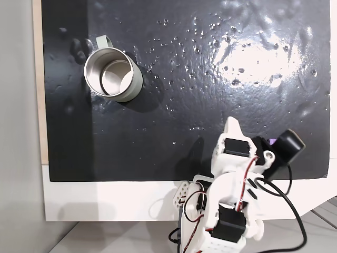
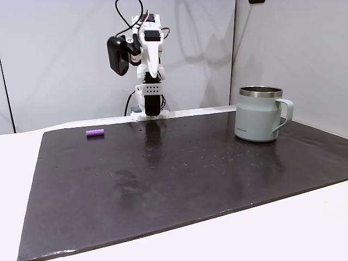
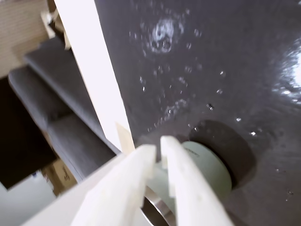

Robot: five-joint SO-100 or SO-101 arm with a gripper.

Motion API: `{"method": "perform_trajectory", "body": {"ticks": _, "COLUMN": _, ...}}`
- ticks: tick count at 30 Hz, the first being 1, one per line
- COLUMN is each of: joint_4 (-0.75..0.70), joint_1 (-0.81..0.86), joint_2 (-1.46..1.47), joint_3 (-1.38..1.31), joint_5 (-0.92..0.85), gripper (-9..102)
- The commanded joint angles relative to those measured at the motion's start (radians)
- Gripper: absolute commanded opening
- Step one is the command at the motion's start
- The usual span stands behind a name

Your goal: Grasp a pengrip and put it in the cup.

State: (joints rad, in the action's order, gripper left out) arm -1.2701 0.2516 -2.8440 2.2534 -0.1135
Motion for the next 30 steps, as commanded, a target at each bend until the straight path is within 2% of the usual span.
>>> {"method": "perform_trajectory", "body": {"ticks": 1, "joint_4": -0.173, "joint_1": 0.155, "joint_2": 0.147, "joint_3": -0.27, "joint_5": -0.098, "gripper": 0}}
{"method": "perform_trajectory", "body": {"ticks": 5, "joint_4": -0.275, "joint_1": 0.36, "joint_2": 0.308, "joint_3": -0.376, "joint_5": -0.275, "gripper": 1}}
{"method": "perform_trajectory", "body": {"ticks": 16, "joint_4": -0.279, "joint_1": 0.735, "joint_2": 0.758, "joint_3": -0.558, "joint_5": -0.637, "gripper": 4}}
{"method": "perform_trajectory", "body": {"ticks": 23, "joint_4": -0.179, "joint_1": 0.81, "joint_2": 0.982, "joint_3": -0.584, "joint_5": -0.749, "gripper": 27}}
{"method": "perform_trajectory", "body": {"ticks": 30, "joint_4": -0.08, "joint_1": 0.804, "joint_2": 1.06, "joint_3": -0.483, "joint_5": -0.778, "gripper": 28}}
